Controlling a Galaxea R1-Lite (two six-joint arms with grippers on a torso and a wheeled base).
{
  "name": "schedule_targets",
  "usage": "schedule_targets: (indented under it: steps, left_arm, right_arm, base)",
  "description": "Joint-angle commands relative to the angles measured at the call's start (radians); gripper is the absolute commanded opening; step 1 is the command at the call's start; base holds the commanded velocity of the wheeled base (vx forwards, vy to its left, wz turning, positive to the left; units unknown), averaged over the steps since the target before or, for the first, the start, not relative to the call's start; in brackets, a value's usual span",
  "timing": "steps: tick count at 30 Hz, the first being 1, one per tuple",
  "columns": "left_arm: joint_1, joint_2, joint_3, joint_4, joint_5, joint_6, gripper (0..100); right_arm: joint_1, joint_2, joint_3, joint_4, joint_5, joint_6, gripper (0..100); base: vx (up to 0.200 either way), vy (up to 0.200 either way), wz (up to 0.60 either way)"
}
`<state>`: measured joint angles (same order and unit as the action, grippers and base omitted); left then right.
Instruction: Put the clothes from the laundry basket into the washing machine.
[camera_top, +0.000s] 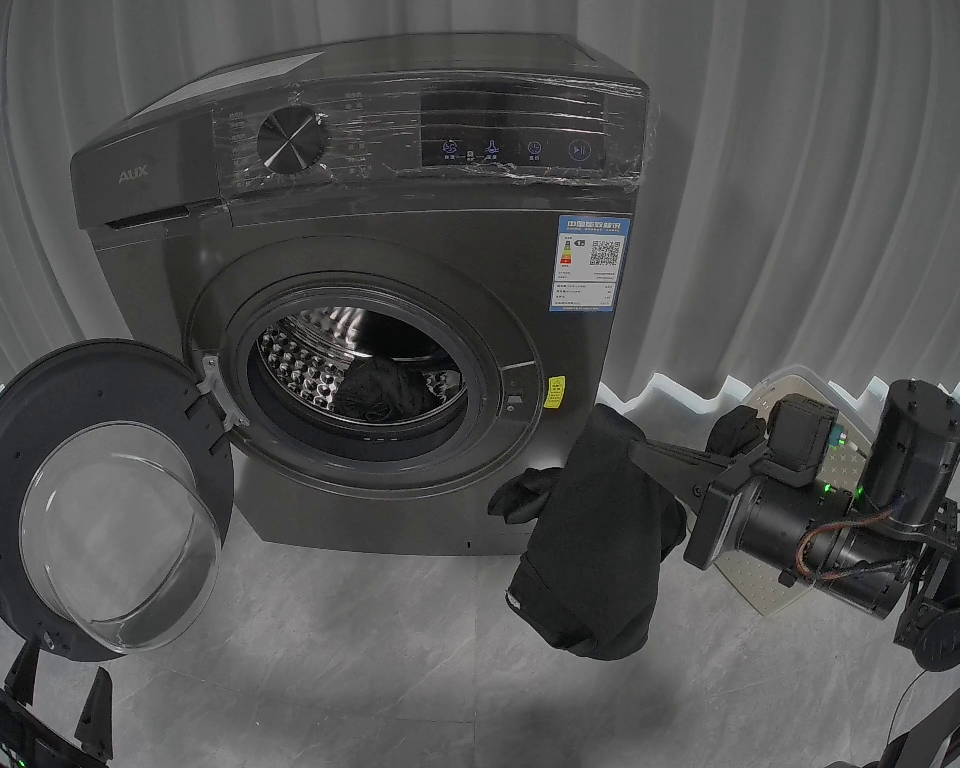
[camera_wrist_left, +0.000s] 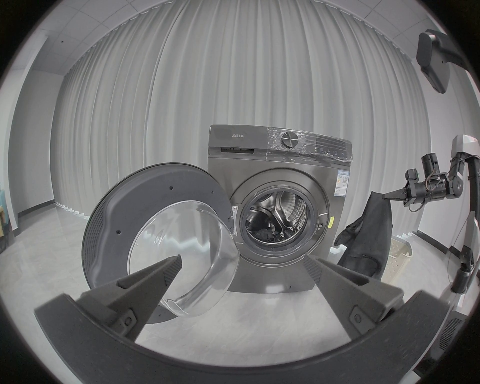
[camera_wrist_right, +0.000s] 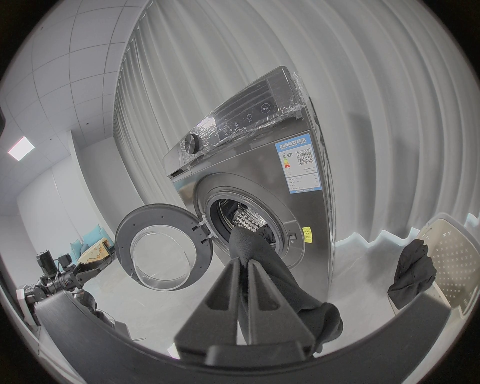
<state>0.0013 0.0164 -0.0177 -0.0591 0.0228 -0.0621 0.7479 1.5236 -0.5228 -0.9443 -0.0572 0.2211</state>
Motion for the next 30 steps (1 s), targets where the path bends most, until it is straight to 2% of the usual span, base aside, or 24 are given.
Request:
schedule_targets:
  steps: [1, 6, 8, 12, 20, 22, 30]
  left_arm:
    - [0.0, -0.015, 0.015, -0.001, 0.0, 0.008, 100]
    - [0.0, -0.015, 0.015, -0.001, 0.0, -0.005, 100]
    - [0.0, -0.015, 0.015, -0.001, 0.0, -0.008, 100]
    - [0.0, -0.015, 0.015, -0.001, 0.0, -0.007, 100]
    - [0.0, -0.015, 0.015, -0.001, 0.0, -0.002, 100]
    - [0.0, -0.015, 0.015, -0.001, -0.001, -0.013, 100]
    - [0.0, -0.015, 0.015, -0.001, -0.009, -0.013, 100]
  right_arm:
    - [0.001, 0.001, 0.001, -0.001, 0.0, 0.0, 0]
    - [0.002, 0.0, 0.003, -0.001, 0.002, 0.0, 0]
    - [0.001, 0.0, 0.003, -0.001, 0.002, 0.0, 0]
    - [0.001, 0.0, 0.001, -0.001, 0.0, 0.0, 0]
    - [0.001, 0.012, -0.005, -0.001, -0.001, 0.0, 0]
    - [0.001, 0.012, -0.008, -0.001, -0.001, 0.0, 0]
    - [0.001, 0.026, -0.011, -0.001, -0.003, 0.0, 0]
  base:
    - [0.0, 0.0, 0.0]
    - [0.0, 0.0, 0.0]
    - [-0.2, 0.0, 0.0]
    - [-0.2, 0.0, 0.0]
    - [0.0, 0.0, 0.0]
    - [0.0, 0.2, 0.0]
    - [0.0, 0.2, 0.0]
